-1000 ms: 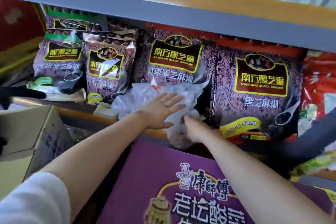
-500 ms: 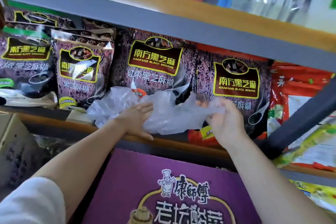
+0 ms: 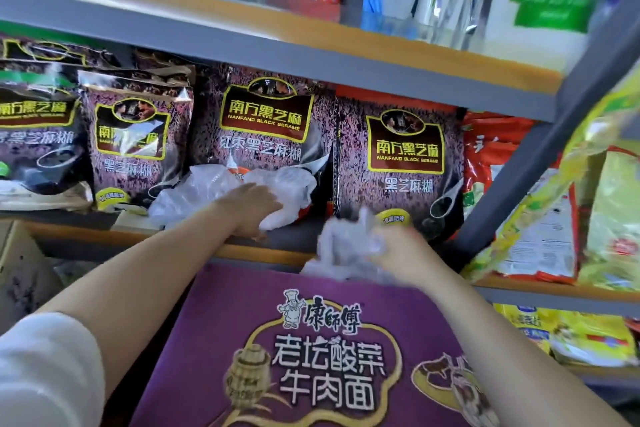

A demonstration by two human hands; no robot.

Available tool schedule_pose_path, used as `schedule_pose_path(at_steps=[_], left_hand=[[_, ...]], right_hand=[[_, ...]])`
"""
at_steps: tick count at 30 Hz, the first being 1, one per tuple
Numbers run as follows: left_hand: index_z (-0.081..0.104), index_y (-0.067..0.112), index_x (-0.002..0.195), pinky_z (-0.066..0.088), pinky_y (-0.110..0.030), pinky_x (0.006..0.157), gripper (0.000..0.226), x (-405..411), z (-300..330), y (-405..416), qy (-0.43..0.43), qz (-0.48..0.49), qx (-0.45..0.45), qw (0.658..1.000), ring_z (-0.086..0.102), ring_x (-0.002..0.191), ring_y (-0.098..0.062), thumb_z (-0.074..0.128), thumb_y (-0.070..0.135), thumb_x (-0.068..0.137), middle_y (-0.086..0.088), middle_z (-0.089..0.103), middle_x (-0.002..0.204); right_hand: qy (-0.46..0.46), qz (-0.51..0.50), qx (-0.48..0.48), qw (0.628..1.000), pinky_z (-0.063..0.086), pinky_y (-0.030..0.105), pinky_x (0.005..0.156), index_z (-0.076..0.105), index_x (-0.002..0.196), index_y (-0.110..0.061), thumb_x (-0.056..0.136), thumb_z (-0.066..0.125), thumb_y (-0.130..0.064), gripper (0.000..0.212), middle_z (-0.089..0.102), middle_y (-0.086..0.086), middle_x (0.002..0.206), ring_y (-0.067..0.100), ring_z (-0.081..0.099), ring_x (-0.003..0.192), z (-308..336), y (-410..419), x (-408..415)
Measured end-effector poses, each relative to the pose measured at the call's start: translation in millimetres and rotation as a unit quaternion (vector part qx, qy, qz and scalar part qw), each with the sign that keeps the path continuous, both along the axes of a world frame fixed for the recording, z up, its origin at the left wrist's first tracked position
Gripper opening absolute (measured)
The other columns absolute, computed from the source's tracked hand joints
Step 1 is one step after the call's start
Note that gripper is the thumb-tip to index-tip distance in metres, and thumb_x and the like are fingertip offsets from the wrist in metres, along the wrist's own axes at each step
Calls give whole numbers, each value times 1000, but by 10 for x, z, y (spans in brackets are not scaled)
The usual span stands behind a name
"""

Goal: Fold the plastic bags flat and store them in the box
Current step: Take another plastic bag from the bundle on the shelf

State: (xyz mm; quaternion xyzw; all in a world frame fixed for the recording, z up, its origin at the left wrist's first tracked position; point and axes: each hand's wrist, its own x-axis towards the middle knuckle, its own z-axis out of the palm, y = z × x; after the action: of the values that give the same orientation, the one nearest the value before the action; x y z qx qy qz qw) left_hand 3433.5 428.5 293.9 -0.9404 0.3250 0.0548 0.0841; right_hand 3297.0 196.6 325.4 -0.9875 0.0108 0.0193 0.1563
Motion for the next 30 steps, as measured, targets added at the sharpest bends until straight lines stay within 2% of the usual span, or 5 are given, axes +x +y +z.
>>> schedule_pose_path(at_steps=[7, 15, 22, 26, 30], left_hand=[[30, 31, 137, 23, -26, 111, 69, -1408, 624, -220, 100, -28, -557, 824, 32, 132, -6, 37, 69, 80, 6, 37, 143], [48, 35, 95, 35, -1, 61, 27, -2650, 825, -207, -5, -119, -554, 824, 47, 65, 21, 70, 32, 78, 34, 55, 73], [47, 37, 103, 38, -3, 75, 23, -3451, 503, -298, -37, -166, -501, 849, 50, 85, 15, 48, 53, 87, 28, 58, 99], [45, 30, 106, 44, -28, 68, 25, -3736, 402, -309, -71, -165, -441, 879, 55, 84, -9, 49, 30, 81, 15, 49, 104], [45, 27, 105, 34, -18, 50, 26, -4024, 405, -341, -133, -195, -331, 913, 47, 73, -12, 46, 34, 79, 12, 43, 98]], right_hand=[[-253, 76, 191, 945, 22, 24, 49, 34, 64, -28, 86, 64, -26, 37, 24, -2, 54, 9, 27, 49, 480, 197, -891], [-156, 175, 476, 847, 43, 23, 91, 70, 74, -24, 56, 73, -28, 18, 62, -13, 102, 9, 58, 104, 480, -5, -1612], [-2, 2, 595, 804, 48, 15, 50, 57, 80, -4, 39, 80, 1, 48, 61, 1, 74, 2, 61, 54, 146, -531, -2237], [198, 131, 450, 861, 48, 24, 89, 58, 113, -25, 38, 85, -58, 86, 65, -6, 114, 8, 62, 105, 258, -723, -2632], [258, 113, 335, 899, 44, 27, 84, 67, 94, -23, 51, 35, -92, 87, 71, -3, 88, 10, 65, 85, 415, -551, -2802]])
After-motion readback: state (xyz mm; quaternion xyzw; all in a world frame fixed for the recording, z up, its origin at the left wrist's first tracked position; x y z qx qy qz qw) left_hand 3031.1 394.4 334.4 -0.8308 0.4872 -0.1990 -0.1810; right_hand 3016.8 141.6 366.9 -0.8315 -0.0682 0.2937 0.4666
